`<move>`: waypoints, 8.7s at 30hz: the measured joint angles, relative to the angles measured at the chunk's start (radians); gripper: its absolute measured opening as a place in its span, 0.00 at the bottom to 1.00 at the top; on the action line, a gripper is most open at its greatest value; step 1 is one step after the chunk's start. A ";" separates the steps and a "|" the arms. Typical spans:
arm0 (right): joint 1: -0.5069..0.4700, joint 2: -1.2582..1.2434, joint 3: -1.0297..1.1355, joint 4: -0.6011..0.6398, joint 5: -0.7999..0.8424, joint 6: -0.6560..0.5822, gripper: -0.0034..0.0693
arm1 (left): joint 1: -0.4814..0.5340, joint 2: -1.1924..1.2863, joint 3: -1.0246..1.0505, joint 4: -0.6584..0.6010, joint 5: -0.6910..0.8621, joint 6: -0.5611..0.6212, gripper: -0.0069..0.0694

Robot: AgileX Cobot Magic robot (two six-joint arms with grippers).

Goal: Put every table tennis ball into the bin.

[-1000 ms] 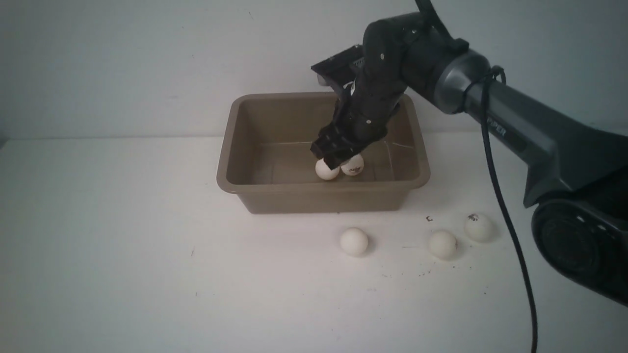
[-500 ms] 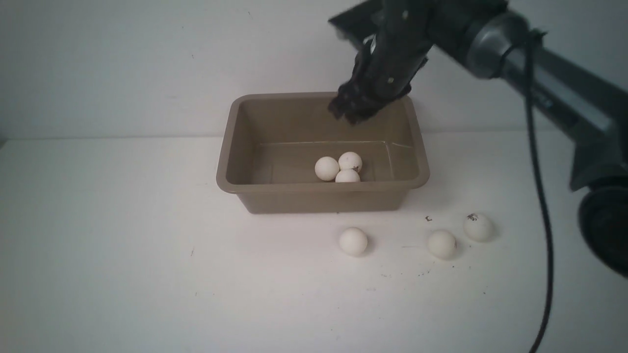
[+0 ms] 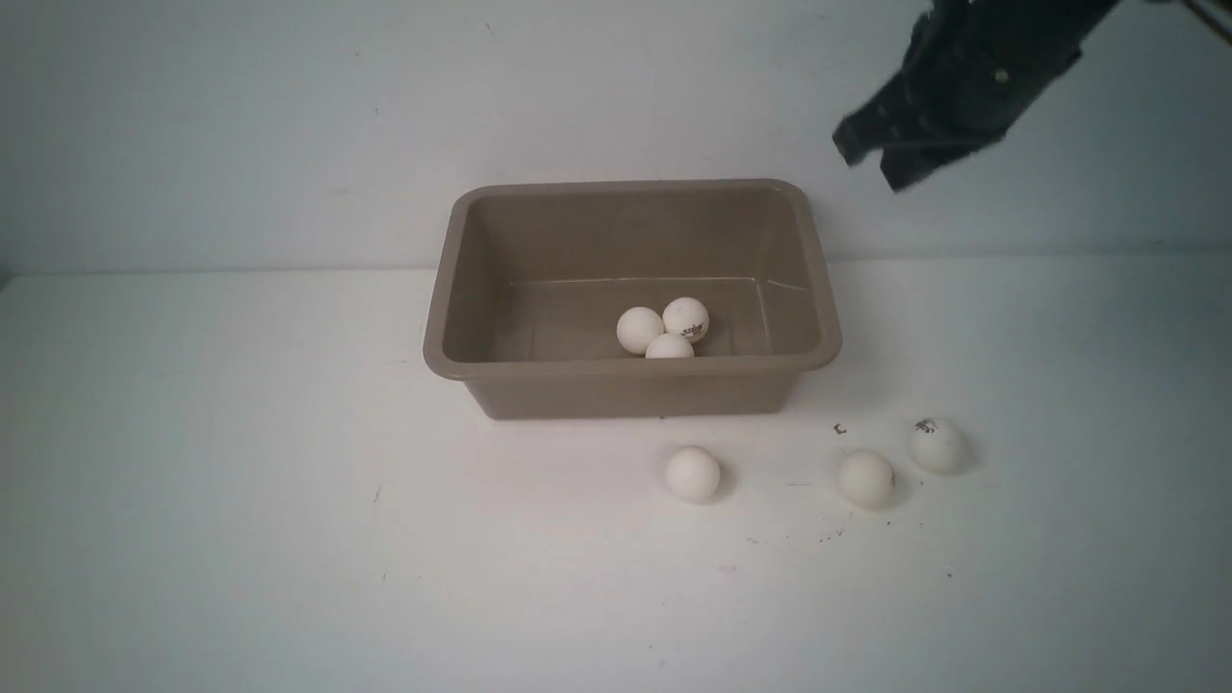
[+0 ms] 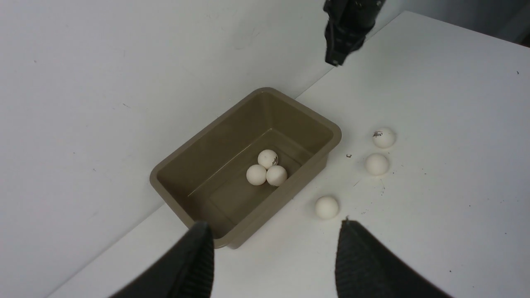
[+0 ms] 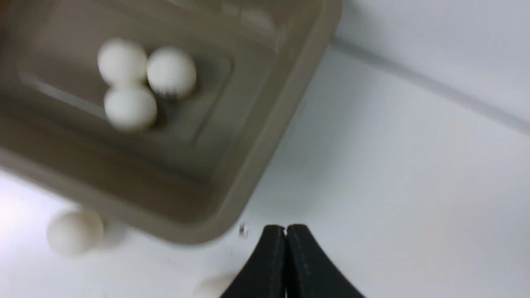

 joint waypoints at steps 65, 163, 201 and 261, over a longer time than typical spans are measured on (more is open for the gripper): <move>-0.083 0.159 0.389 -0.011 -0.225 0.004 0.56 | 0.000 0.000 0.000 -0.004 0.000 -0.003 0.57; 0.072 -0.035 0.701 0.005 -0.561 -0.003 0.71 | 0.000 0.000 0.000 -0.072 0.000 -0.003 0.57; 0.072 -0.028 0.694 0.005 -0.547 -0.026 0.54 | 0.000 0.000 0.000 -0.074 0.000 -0.003 0.57; 0.131 0.246 -0.051 0.032 -0.271 -0.003 0.81 | 0.000 -0.026 0.000 -0.071 0.000 0.002 0.57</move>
